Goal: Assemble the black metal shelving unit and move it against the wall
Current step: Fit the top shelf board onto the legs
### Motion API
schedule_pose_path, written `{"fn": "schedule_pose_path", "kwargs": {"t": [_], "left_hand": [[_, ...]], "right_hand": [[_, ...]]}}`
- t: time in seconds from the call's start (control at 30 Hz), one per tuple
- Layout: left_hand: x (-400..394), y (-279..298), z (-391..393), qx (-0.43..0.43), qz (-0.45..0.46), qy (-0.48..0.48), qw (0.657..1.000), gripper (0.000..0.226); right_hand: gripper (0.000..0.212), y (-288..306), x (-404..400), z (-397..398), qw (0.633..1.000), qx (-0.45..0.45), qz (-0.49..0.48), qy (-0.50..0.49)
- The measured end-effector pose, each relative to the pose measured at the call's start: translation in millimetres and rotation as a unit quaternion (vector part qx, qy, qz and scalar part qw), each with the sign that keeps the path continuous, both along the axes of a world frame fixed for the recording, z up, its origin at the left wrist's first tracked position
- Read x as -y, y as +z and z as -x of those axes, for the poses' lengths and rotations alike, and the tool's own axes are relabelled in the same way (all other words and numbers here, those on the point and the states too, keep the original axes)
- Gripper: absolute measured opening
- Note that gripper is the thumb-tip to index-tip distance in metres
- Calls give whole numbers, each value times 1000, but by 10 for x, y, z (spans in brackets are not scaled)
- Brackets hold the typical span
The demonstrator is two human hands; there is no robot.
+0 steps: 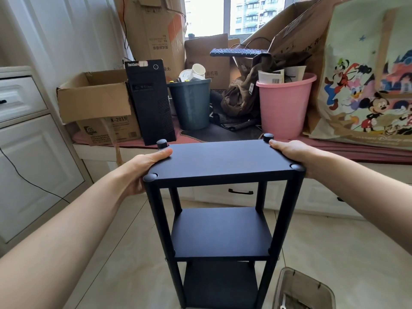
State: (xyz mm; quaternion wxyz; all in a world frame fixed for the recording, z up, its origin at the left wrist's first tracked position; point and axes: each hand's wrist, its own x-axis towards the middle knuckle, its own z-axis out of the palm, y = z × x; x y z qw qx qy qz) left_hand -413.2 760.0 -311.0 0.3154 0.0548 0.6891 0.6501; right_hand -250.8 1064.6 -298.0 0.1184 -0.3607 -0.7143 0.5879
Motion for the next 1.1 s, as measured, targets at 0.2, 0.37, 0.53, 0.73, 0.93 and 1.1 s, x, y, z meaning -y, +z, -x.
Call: {"fn": "schedule_pose_path", "kwargs": {"t": [0.2, 0.37, 0.53, 0.73, 0.93, 1.1], "left_hand": [[3, 14, 0, -36, 30, 22, 999, 50], [27, 42, -34, -20, 64, 10, 998, 42], [39, 18, -129, -6, 45, -8, 999, 39], [100, 55, -99, 3, 36, -42, 998, 55], [148, 59, -75, 18, 31, -59, 998, 59], [147, -39, -6, 25, -1, -45, 999, 53]], "right_hand": [[35, -21, 31, 23, 1000, -4, -21, -19], [33, 2, 39, -43, 998, 32, 62, 7], [39, 26, 61, -73, 997, 53, 15, 49], [43, 6, 31, -77, 994, 81, 17, 68], [37, 11, -103, -119, 981, 60, 130, 132], [33, -14, -220, -83, 977, 64, 113, 169]]}}
